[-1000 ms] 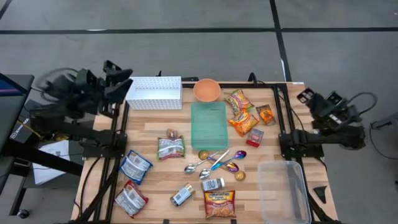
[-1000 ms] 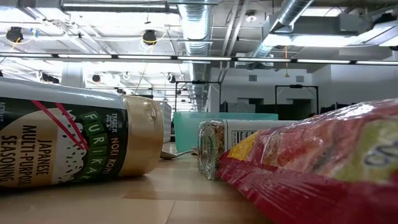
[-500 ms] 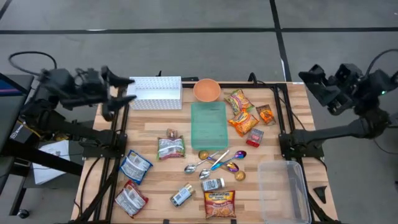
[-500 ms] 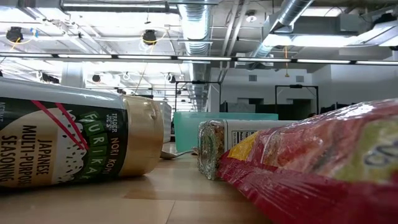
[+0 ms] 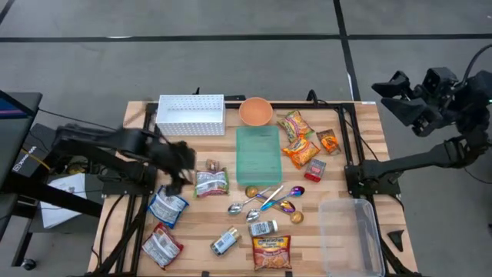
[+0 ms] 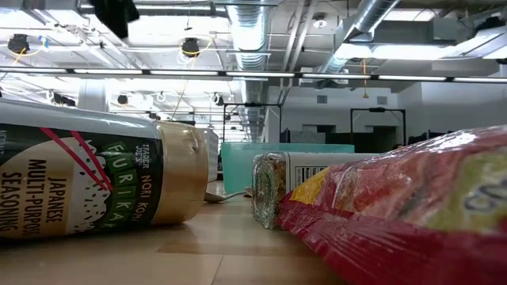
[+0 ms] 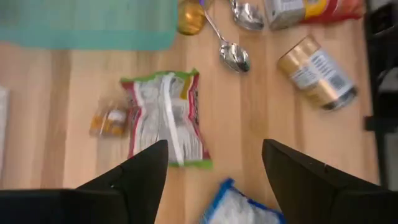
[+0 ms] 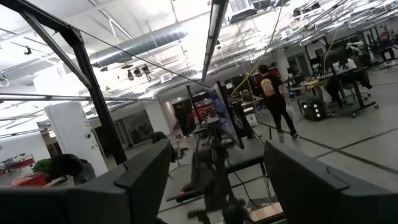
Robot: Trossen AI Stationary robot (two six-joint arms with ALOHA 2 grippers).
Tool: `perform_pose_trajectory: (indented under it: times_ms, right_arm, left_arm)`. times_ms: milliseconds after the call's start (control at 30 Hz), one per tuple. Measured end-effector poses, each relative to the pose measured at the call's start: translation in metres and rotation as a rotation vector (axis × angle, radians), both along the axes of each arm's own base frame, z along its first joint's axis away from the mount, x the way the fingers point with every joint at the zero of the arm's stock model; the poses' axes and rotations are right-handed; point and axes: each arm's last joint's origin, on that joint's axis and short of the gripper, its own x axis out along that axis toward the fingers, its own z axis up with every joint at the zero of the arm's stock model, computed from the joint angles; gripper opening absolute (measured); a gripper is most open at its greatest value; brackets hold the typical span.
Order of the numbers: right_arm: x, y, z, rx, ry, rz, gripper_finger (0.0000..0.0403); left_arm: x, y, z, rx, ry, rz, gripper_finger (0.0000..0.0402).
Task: Pick & Place Food Item
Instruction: Put the left green noodles pack into the white bin
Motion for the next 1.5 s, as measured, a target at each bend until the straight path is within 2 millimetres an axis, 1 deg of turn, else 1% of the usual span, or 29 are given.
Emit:
perform_pose_trajectory:
  times_ms: [133, 233, 300, 400, 500, 600, 767, 900, 1000, 1100, 1200, 1300, 1333, 1500]
  right_arm:
    - [0.0, 0.0, 0.0, -0.003, 0.001, 0.0, 0.0255]
    - [0.001, 0.0, -0.001, -0.002, 0.014, -0.001, 0.0255]
    - [0.0, 0.0, -0.002, -0.001, 0.02, -0.001, 0.0255]
    - [0.001, 0.0, -0.002, 0.008, 0.021, 0.003, 0.0255]
    - [0.001, 0.0, -0.002, 0.008, 0.021, 0.003, 0.0255]
    - [0.001, 0.0, -0.002, 0.008, 0.021, 0.003, 0.0255]
    - [0.001, 0.0, -0.002, 0.008, 0.021, 0.003, 0.0255]
    - [0.001, 0.0, -0.002, 0.008, 0.021, 0.003, 0.0255]
    - [0.001, 0.0, -0.002, 0.008, 0.021, 0.003, 0.0255]
    - [0.001, 0.0, -0.002, 0.008, 0.022, 0.003, 0.0255]
    - [0.001, 0.0, -0.003, 0.008, 0.029, 0.004, 0.0255]
    - [0.001, 0.0, -0.003, 0.009, 0.036, 0.003, 0.0255]
    - [0.001, 0.0, -0.003, 0.009, 0.036, 0.003, 0.0255]
    - [0.001, 0.0, -0.003, 0.009, 0.036, 0.003, 0.0255]
  left_arm:
    - [0.035, -0.002, -0.023, 0.051, 0.024, -0.057, 0.0264]
    - [0.058, -0.001, -0.043, 0.062, 0.07, -0.048, 0.0265]
    - [0.067, -0.001, -0.059, 0.094, 0.136, -0.035, 0.0261]
    - [0.076, 0.0, -0.08, 0.151, 0.21, -0.033, 0.0247]
    - [0.078, 0.0, -0.098, 0.16, 0.235, -0.044, 0.023]
    - [0.074, 0.001, -0.114, 0.155, 0.237, -0.031, 0.0216]
    - [0.067, 0.002, -0.134, 0.135, 0.211, 0.01, 0.0204]
    - [0.064, 0.003, -0.143, 0.162, 0.201, 0.024, 0.0194]
    - [0.061, 0.005, -0.147, 0.222, 0.205, 0.048, 0.0175]
    - [0.061, 0.006, -0.148, 0.235, 0.208, 0.054, 0.014]
    - [0.061, 0.006, -0.148, 0.235, 0.208, 0.054, 0.0089]
    - [0.06, 0.005, -0.148, 0.211, 0.218, 0.049, 0.0023]
    - [0.06, 0.004, -0.148, 0.19, 0.22, 0.058, 0.0012]
    - [0.059, 0.0, -0.146, 0.092, 0.219, 0.055, 0.0002]
